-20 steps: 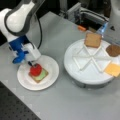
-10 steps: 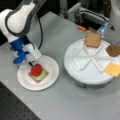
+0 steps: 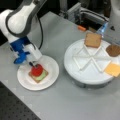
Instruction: Ingredient selection for cheeseburger or sandwich
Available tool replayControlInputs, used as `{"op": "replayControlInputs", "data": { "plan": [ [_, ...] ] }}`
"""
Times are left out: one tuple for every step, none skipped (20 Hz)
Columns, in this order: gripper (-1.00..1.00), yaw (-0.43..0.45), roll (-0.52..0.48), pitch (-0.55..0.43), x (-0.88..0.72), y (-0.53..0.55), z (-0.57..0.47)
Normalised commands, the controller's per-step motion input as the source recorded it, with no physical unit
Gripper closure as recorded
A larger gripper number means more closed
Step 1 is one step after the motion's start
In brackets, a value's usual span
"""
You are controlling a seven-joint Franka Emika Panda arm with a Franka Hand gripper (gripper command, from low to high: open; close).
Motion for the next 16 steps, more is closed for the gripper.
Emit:
{"op": "replayControlInputs", "data": {
  "plan": [
    [-1.0, -0.024, -0.314, -0.083, -0.2, 0.26, 0.02],
    [-1.0, -0.024, -0.315, -0.081, -0.19, 0.26, 0.02],
    [-1.0, -0.025, -0.314, -0.081, -0.19, 0.26, 0.02],
    [-1.0, -0.028, -0.306, -0.083, -0.19, 0.26, 0.02],
    [-1.0, -0.031, -0.302, -0.084, -0.19, 0.26, 0.02],
    [-1.0, -0.032, -0.301, -0.084, -0.19, 0.26, 0.02],
    [-1.0, -0.033, -0.302, -0.085, -0.19, 0.27, 0.02],
    [-1.0, -0.032, -0.304, -0.087, -0.19, 0.27, 0.02],
    [-1.0, -0.03, -0.303, -0.087, -0.19, 0.26, 0.02],
    [-1.0, -0.03, -0.303, -0.087, -0.18, 0.26, 0.02],
    [-1.0, -0.03, -0.301, -0.086, -0.18, 0.26, 0.02],
    [-1.0, -0.032, -0.305, -0.083, -0.18, 0.26, 0.02],
    [-1.0, -0.032, -0.303, -0.082, -0.18, 0.25, 0.03],
    [-1.0, -0.032, -0.303, -0.082, -0.17, 0.25, 0.03],
    [-1.0, -0.032, -0.3, -0.08, -0.18, 0.25, 0.03],
    [-1.0, -0.031, -0.297, -0.078, -0.18, 0.25, 0.04]
  ]
}}
